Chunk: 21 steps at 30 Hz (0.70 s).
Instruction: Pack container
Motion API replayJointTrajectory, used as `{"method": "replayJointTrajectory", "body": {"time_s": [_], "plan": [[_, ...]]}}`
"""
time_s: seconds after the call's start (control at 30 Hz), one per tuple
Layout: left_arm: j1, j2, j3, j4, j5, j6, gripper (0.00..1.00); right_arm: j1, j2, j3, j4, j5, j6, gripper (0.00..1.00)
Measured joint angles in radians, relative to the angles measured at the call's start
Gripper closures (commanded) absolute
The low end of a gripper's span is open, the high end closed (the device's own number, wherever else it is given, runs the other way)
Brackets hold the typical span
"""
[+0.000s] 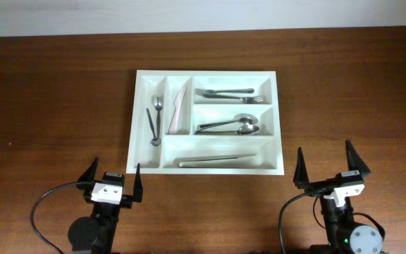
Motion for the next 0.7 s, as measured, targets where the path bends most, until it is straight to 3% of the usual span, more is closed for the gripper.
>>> {"method": "replayJointTrajectory", "body": {"time_s": [0.37, 0.7], "plan": [[0.000, 0.000, 0.000, 0.000, 0.000, 0.000, 0.01, 0.000, 0.000, -0.067, -0.017, 0.000, 0.000, 0.01], [0.000, 0.000, 0.000, 0.000, 0.000, 0.000, 0.01, 0.000, -0.002, -0.069, -0.233, 0.000, 0.000, 0.01]]}}
